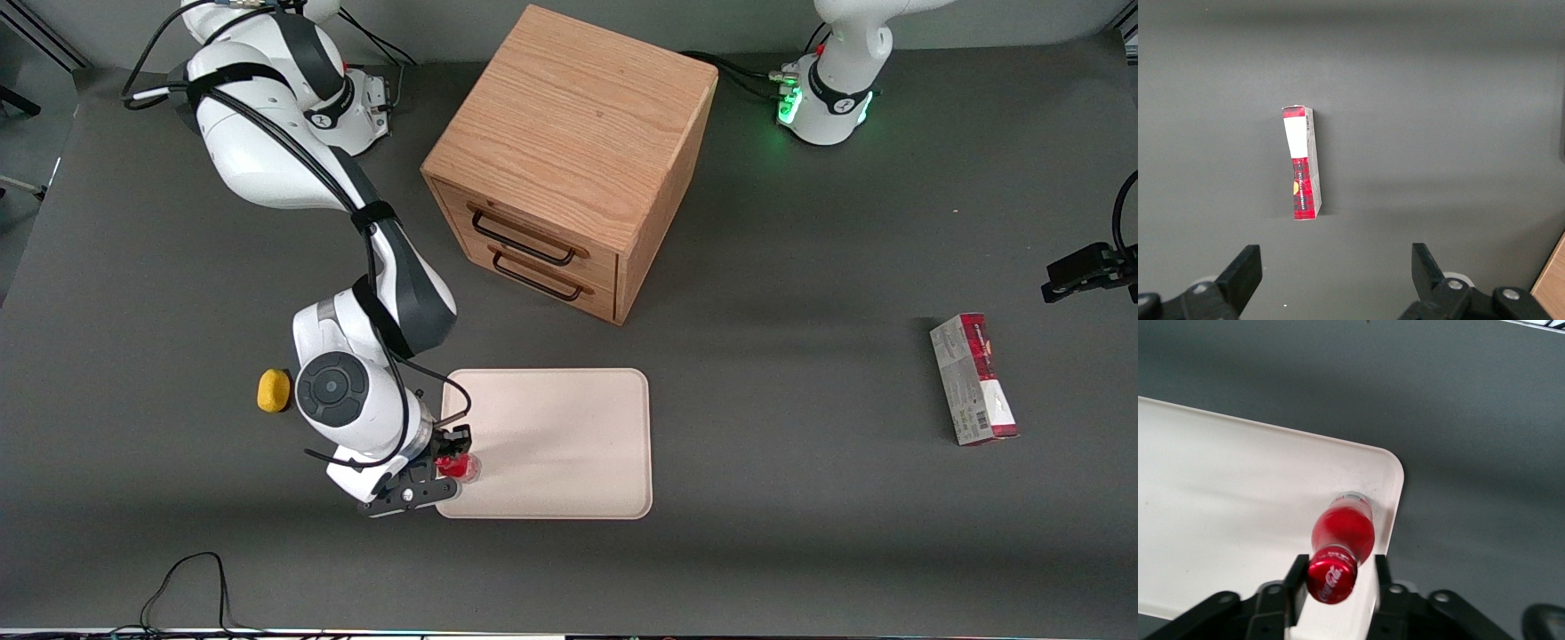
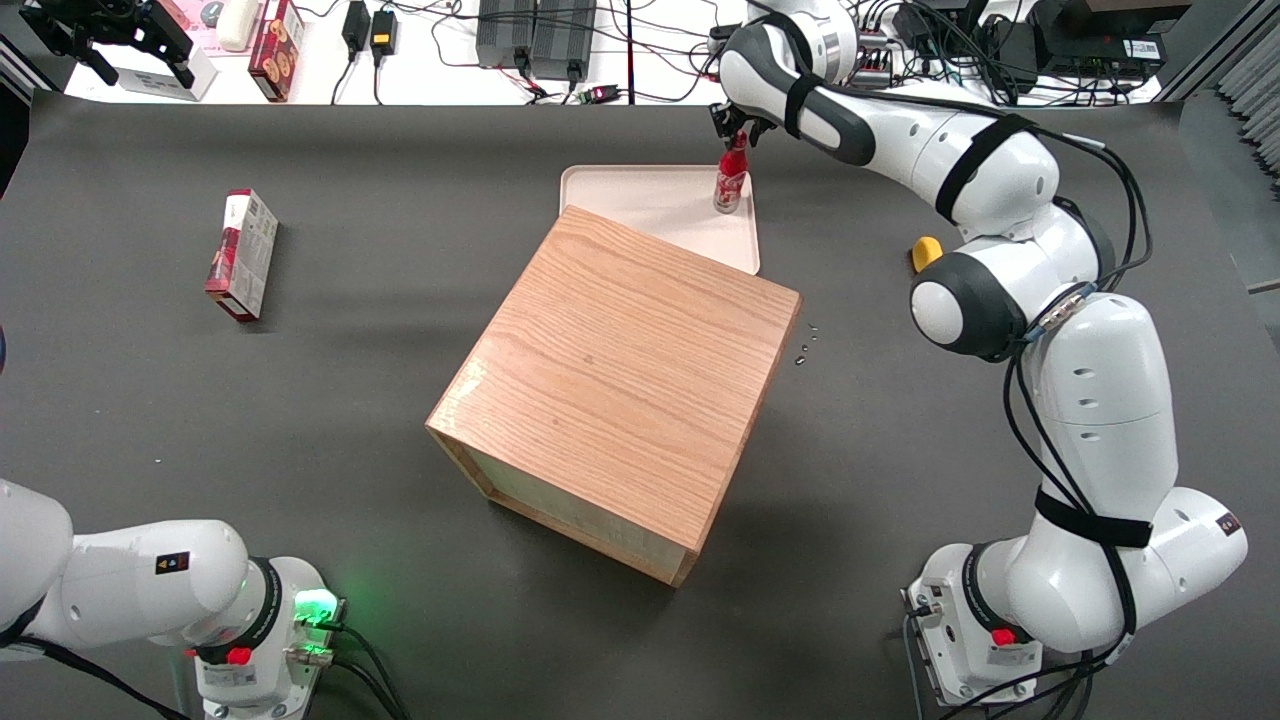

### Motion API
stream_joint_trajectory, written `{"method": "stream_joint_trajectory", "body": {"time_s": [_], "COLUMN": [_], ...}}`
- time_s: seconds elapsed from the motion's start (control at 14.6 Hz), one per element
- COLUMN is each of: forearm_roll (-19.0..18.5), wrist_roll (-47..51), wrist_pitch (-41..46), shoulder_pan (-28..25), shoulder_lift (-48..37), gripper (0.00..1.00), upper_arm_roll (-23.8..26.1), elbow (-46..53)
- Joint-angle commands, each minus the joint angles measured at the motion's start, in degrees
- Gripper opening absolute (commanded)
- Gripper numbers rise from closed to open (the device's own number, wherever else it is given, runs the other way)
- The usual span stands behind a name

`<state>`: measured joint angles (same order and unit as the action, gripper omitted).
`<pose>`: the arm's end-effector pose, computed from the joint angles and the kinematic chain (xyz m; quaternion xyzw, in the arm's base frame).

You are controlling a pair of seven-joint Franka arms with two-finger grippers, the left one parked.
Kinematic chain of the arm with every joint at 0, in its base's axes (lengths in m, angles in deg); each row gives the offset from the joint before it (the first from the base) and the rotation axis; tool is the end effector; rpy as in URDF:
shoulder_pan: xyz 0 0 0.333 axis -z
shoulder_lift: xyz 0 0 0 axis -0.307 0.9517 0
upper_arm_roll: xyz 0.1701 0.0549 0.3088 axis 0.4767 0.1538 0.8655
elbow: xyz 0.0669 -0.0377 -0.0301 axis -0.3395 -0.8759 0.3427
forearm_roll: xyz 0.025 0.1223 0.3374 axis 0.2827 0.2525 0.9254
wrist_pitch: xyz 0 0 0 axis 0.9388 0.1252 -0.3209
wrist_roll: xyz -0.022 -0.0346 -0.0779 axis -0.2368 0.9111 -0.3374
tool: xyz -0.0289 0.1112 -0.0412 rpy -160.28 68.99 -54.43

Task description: Place coke bottle on tray

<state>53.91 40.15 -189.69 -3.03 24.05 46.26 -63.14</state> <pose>0.7343 0.3007 0.3537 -0.9949 -0.0939 -0.0359 0.0036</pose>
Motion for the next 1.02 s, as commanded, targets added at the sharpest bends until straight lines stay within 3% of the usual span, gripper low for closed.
{"method": "stream_joint_trajectory", "body": {"time_s": [0.0, 0.27, 0.75, 0.96], "forearm_roll": [-1.05, -0.97, -0.96, -3.59], "wrist_roll": [0.96, 1.40, 2.37, 2.10], "wrist_pitch": [-0.46, 1.38, 25.70, 35.55], "shoulder_pan": [-0.09, -0.09, 0.08, 0.17], "shoulder_lift": [-0.32, -4.08, -17.44, -22.37], "gripper": [1.00, 1.00, 1.00, 1.00], "upper_arm_roll": [-0.02, -0.02, -0.11, -2.04], "elbow": [0.25, 0.17, 0.08, 0.08]}}
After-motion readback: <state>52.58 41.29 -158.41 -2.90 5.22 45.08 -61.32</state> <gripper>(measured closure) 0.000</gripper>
